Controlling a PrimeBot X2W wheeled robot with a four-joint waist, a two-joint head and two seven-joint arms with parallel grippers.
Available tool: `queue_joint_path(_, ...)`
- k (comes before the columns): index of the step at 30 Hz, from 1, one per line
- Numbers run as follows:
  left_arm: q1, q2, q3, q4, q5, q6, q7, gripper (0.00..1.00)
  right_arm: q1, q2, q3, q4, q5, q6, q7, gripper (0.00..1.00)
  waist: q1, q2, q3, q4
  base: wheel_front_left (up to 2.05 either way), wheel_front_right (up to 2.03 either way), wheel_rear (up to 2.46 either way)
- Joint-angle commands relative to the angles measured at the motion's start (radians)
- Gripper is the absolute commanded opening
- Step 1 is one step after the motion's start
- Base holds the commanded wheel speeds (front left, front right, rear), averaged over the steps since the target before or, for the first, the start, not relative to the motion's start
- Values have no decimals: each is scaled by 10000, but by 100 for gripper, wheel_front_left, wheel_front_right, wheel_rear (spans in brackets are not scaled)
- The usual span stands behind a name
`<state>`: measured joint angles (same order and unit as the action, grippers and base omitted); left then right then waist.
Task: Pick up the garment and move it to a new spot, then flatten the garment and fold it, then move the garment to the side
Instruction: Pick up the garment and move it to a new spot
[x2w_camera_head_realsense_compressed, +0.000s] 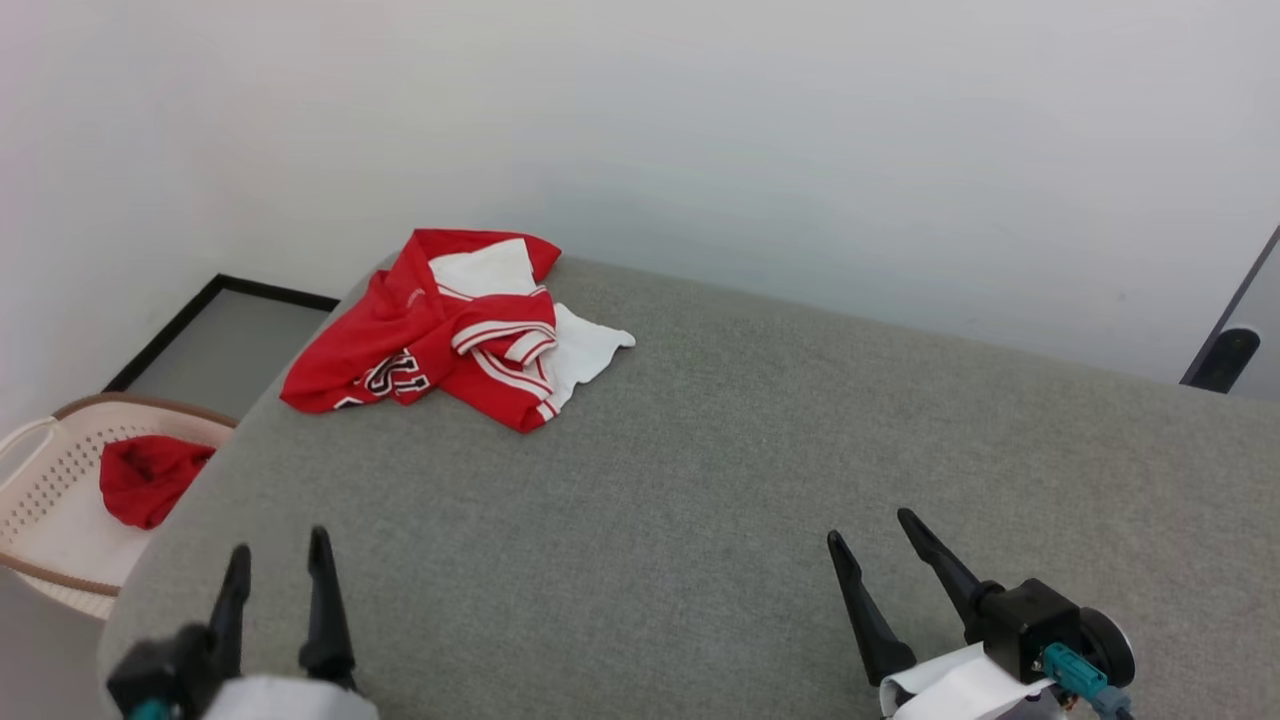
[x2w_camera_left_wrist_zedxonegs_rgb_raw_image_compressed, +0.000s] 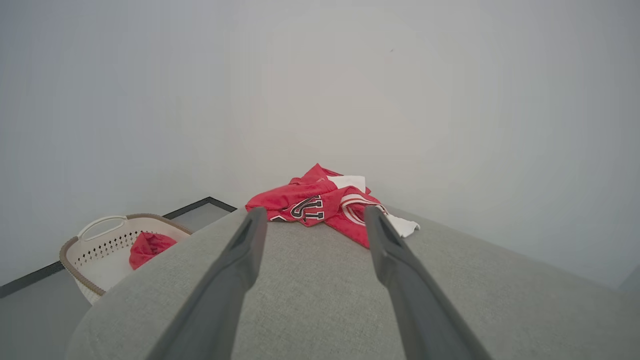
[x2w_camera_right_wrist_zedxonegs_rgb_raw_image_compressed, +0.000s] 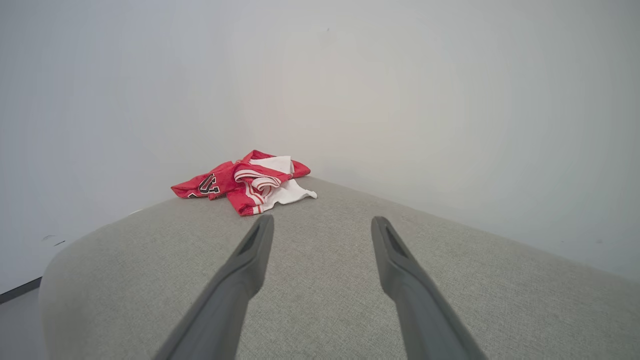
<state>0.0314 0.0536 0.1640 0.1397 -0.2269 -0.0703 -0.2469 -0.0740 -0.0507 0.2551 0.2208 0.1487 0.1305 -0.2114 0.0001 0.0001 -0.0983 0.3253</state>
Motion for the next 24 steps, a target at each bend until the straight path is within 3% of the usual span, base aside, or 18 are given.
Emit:
queue_joint_path(1,-285,36,1,28,-98,-41,138,100,-175,4,-29,-11,-73,4,17,100,-1,-1,197,-77,0,0,0)
queue_joint_path(7,-1636,696,35,265,-715,-282,1559,100,-527,-72,-84,-292,-398,4,263,100,-1,-1,1142,-439,0,0,0)
queue_joint_path(19,-6158,3128,314,1710,-2382,-528,5463,100,-1512,-933,-213,-1502,-628,4,857,100,-1,-1,3942,-1456,0,0,0)
queue_joint_path(24,-7719,3834,365,2650,-2780,-475,6745,100,-1805,-1155,-287,-2011,-641,4,1006,100,-1,-1,4890,-1879,0,0,0)
